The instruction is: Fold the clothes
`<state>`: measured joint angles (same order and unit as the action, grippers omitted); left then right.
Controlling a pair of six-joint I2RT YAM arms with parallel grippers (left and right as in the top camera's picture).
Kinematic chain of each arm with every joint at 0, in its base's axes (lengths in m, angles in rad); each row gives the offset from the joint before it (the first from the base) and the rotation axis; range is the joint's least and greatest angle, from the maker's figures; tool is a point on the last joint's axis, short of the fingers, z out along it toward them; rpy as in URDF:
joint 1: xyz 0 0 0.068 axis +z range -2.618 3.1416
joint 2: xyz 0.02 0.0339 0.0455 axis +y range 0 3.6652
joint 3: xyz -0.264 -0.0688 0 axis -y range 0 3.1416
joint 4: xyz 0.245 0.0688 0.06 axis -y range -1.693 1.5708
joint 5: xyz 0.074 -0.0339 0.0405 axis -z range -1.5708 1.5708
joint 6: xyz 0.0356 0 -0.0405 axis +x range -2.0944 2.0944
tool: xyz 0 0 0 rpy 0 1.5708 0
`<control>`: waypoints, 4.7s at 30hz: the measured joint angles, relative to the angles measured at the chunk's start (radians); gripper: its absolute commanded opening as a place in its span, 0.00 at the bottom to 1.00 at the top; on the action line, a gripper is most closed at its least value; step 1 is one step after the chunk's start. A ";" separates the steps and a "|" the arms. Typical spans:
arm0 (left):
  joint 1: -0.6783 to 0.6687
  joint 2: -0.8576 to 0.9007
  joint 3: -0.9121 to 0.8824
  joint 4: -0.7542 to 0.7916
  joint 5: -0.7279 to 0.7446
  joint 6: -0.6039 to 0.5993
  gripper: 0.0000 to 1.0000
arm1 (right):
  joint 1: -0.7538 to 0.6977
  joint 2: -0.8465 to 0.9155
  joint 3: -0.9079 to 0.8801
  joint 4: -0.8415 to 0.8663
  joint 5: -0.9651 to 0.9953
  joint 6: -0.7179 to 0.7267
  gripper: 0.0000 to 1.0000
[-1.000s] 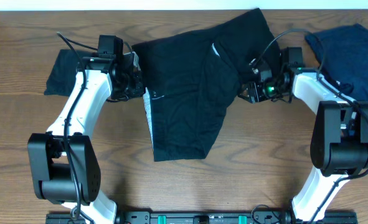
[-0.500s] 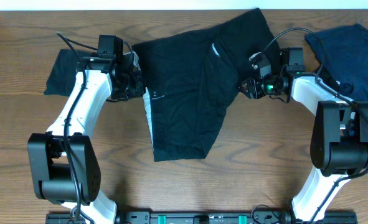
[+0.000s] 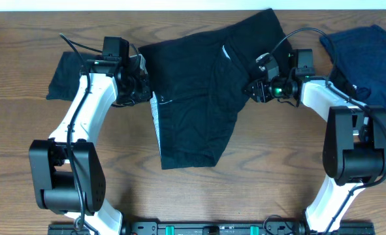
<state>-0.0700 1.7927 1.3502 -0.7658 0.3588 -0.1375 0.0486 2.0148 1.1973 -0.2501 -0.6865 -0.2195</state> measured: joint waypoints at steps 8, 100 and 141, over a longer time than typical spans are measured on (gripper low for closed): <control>0.000 0.000 0.000 0.000 0.000 0.000 0.15 | 0.000 0.000 0.000 0.004 -0.003 0.009 0.01; -0.159 0.233 -0.002 0.194 -0.053 -0.129 0.06 | -0.092 -0.024 0.119 -0.360 0.597 0.257 0.01; -0.057 -0.089 0.055 0.032 -0.145 -0.111 0.06 | -0.084 0.054 0.129 0.025 0.481 0.156 0.01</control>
<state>-0.1268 1.7042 1.4048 -0.7341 0.2142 -0.2485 -0.0353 2.0686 1.3266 -0.2253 -0.2050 -0.0631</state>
